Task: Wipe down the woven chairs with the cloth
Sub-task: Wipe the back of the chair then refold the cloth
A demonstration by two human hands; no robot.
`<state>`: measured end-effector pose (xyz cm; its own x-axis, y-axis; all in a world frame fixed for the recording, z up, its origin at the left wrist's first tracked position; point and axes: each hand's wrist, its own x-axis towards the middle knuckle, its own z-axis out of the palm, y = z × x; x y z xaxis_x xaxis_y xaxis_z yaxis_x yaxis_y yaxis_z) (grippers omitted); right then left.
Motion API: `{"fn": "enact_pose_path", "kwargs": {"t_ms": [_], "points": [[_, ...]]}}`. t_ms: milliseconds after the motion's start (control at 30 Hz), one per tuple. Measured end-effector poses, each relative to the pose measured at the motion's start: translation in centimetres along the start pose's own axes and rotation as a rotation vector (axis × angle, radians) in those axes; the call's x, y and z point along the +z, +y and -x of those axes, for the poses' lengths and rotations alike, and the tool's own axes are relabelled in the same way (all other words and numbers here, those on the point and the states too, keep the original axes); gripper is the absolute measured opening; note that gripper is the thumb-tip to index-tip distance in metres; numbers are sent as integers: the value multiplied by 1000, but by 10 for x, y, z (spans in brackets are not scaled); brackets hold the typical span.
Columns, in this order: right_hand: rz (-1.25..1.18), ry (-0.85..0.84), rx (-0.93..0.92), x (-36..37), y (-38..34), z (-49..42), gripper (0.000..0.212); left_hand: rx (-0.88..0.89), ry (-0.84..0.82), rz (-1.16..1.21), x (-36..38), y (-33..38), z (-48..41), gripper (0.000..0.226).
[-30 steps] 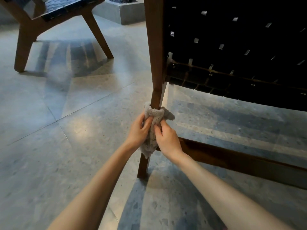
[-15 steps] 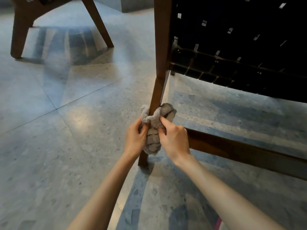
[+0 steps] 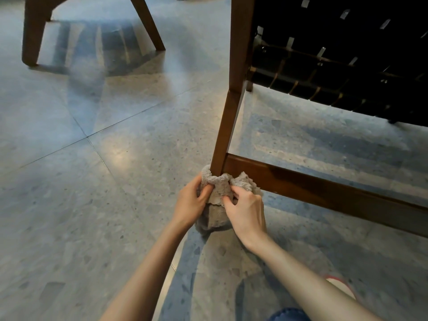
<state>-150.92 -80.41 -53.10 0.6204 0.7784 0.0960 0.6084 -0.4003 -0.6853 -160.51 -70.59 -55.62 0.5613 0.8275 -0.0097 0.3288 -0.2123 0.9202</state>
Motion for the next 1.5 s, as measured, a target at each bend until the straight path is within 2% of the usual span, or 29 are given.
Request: {"fn": "enact_pose_path", "kwargs": {"t_ms": [100,233,467,533,667,867,1033,1133,1233,1367,1500], "points": [[-33,-53,33,10,2,4,15,15,-36,8,0,-3,3,33],[-151,-213,142,22,-8,-14,25,-10,-73,-27,0,-4,-4,26],[7,-370,153,9,0,-23,23,-95,-95,-127,5,-4,1,17],[5,-271,17,-45,-60,-38,23,12,27,-174,-43,64,-2,15],[21,-90,-98,-67,-70,-44,18,66,133,-126,-52,92,-8,14],[-140,175,-246,-95,-92,-36,15,169,153,90,-58,139,-6,10],[-248,435,-427,-158,-153,-45,32,367,220,193,-91,227,-13,27],[-226,545,-514,-193,-191,-53,29,469,282,248,-110,279,-15,32],[-317,608,-563,-220,-222,-55,31,568,351,289,-127,320,-13,33],[-417,739,-666,-249,-261,-53,35,708,436,279,-148,374,-6,50],[-500,844,-726,-272,-293,-56,34,856,489,332,-165,414,0,49]]}}
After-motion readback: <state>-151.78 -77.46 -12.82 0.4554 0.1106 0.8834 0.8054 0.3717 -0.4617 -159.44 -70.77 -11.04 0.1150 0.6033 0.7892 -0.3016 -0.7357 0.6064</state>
